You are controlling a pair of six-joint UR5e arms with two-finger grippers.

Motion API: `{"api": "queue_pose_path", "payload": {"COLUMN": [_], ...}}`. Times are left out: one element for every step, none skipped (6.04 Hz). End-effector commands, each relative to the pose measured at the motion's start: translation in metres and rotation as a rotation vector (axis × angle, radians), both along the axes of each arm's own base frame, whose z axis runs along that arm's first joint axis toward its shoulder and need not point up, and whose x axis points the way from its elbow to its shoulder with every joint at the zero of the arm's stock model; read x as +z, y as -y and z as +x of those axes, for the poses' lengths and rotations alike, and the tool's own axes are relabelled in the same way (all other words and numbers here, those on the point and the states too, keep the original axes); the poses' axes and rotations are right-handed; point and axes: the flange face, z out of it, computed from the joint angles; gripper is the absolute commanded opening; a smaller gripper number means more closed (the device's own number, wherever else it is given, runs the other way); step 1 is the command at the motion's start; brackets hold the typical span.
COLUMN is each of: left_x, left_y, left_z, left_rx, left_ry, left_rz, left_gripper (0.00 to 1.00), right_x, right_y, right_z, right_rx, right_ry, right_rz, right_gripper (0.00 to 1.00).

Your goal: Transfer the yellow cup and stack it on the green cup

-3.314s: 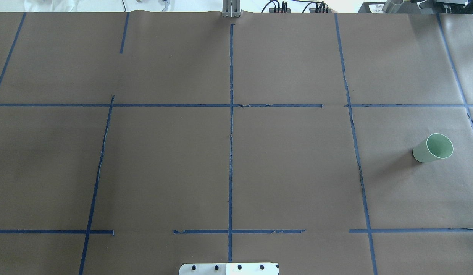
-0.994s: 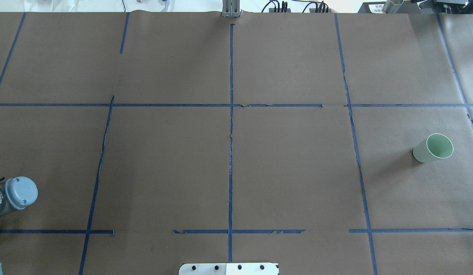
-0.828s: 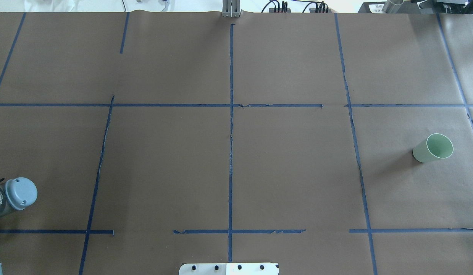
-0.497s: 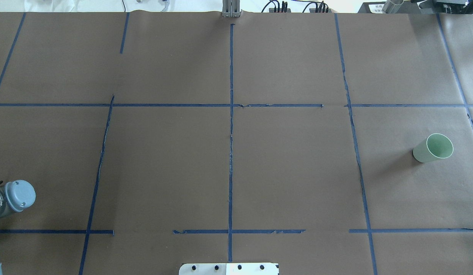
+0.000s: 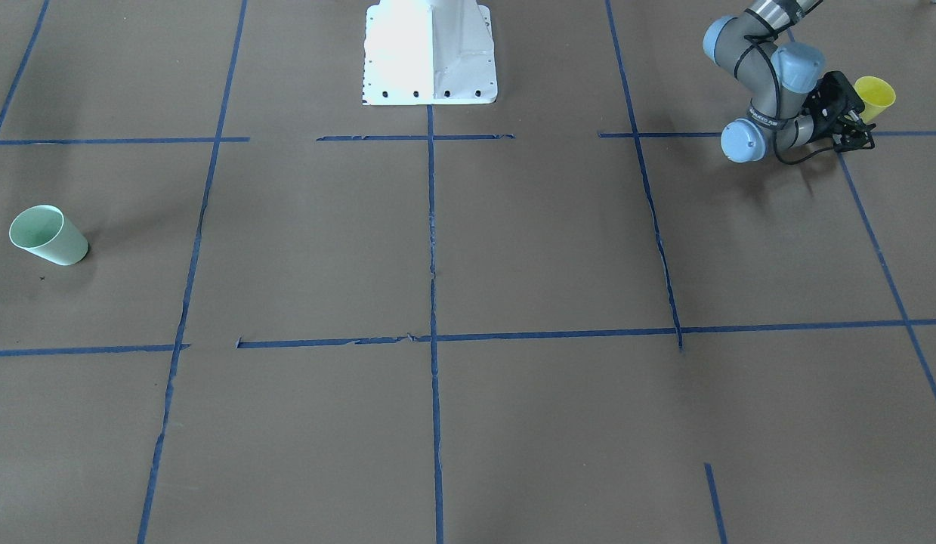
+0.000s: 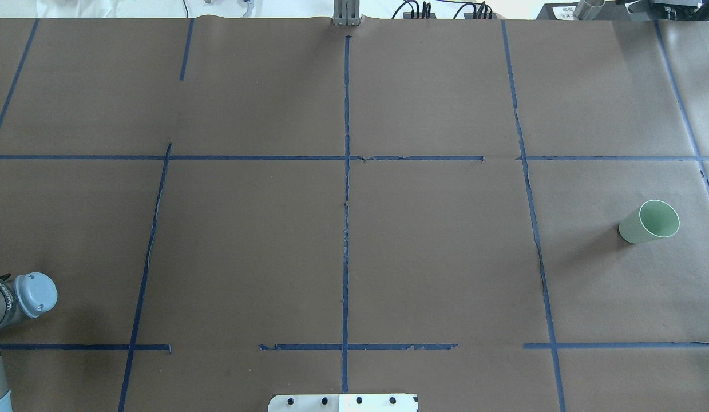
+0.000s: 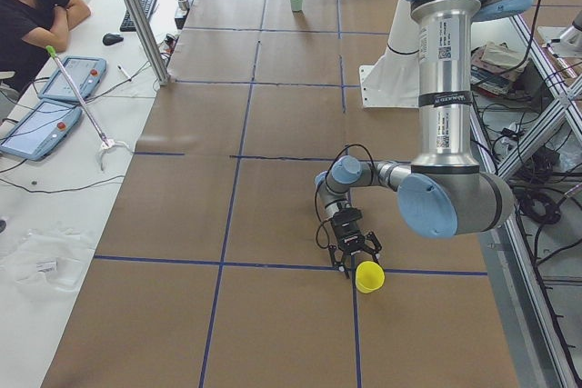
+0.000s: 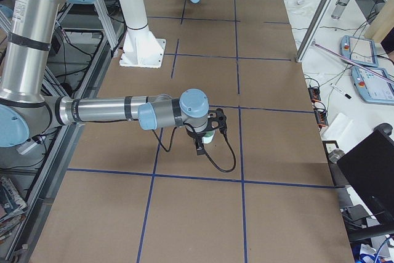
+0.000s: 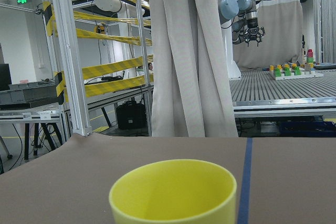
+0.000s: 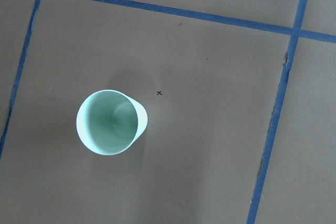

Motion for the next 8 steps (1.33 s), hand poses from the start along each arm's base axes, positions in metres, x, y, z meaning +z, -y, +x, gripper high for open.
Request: {"api": "queue_pose_path", "payload": {"left_x": [0.010, 0.027, 0.034, 0.036, 0.043, 0.043, 0.048, 0.042], "left_y": [-0.001, -0.003, -0.004, -0.005, -0.010, -0.011, -0.018, -0.017], "left_z": [-0.003, -0.007, -0.009, -0.012, -0.022, -0.026, -0.042, -0.046], "left_rx": [0.001, 0.001, -0.001, -0.001, -0.001, -0.001, 0.027, 0.076], "left_ry": [0.018, 0.028, 0.032, 0.038, 0.055, 0.057, 0.062, 0.033], "left_rz": [-0.006, -0.011, -0.013, -0.015, -0.020, -0.023, -0.047, -0.072], "left_gripper": [1.00, 0.99, 0.98, 0.96, 0.73, 0.24, 0.11, 0.10], "right_x": [0.000, -0.001, -0.001, -0.001, -0.001, -0.004, -0.006, -0.009], "right_y": [0.000, 0.000, 0.000, 0.000, 0.000, 0.000, 0.002, 0.004], "right_z": [0.000, 0.000, 0.000, 0.000, 0.000, 0.000, -0.001, -0.001], "right_rx": [0.001, 0.001, 0.001, 0.000, 0.001, 0.000, -0.001, -0.001], "right_ry": [0.002, 0.002, 0.002, 0.002, 0.002, 0.004, 0.005, 0.004], "right_rz": [-0.002, 0.000, 0.000, 0.001, 0.001, 0.007, 0.012, 0.018], "right_gripper": [1.00, 1.00, 1.00, 1.00, 1.00, 1.00, 1.00, 1.00]}}
